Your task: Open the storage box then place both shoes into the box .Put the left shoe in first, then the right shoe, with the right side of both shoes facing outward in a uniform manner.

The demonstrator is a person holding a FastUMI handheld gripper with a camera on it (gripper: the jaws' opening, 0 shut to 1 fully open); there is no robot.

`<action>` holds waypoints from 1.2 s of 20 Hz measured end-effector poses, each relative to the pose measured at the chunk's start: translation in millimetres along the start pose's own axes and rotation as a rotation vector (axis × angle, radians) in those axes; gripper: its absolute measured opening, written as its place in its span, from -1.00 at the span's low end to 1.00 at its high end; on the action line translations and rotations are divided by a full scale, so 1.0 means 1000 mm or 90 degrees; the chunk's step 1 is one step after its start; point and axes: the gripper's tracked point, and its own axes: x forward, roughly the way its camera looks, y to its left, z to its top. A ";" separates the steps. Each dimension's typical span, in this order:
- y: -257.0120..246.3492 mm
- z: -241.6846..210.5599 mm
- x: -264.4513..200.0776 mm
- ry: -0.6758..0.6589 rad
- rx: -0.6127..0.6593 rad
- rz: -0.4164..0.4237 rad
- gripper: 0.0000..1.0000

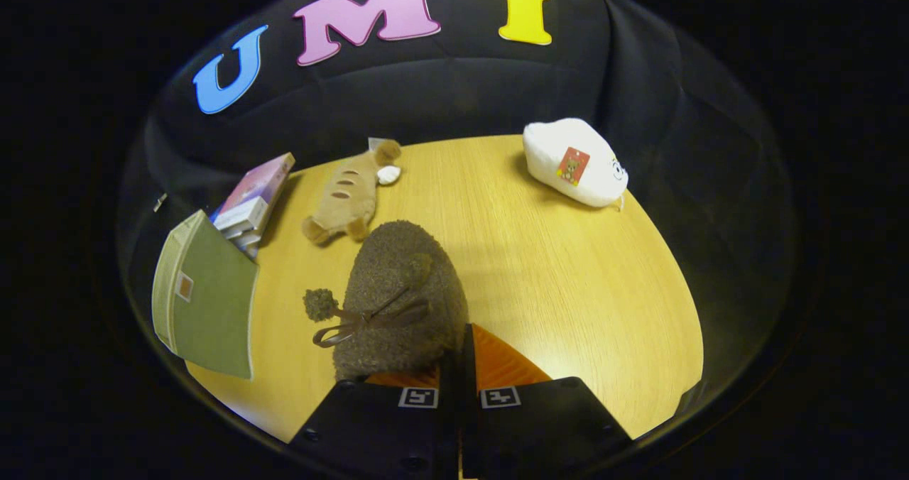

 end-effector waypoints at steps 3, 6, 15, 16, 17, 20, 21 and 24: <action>0.052 0.041 -0.036 -0.037 0.010 0.032 -0.86; 0.124 0.070 -0.063 -0.059 0.026 0.089 -0.86; 0.339 0.071 -0.091 -0.045 -0.040 0.214 -0.86; 0.354 0.066 -0.088 -0.038 -0.047 0.218 -0.86; 0.367 0.062 -0.083 -0.032 -0.053 0.218 -0.86; 0.393 0.044 -0.062 -0.011 -0.071 0.204 -0.86; 0.397 0.039 -0.055 -0.005 -0.078 0.195 -0.86; 0.401 0.022 -0.035 0.008 -0.099 0.158 -0.86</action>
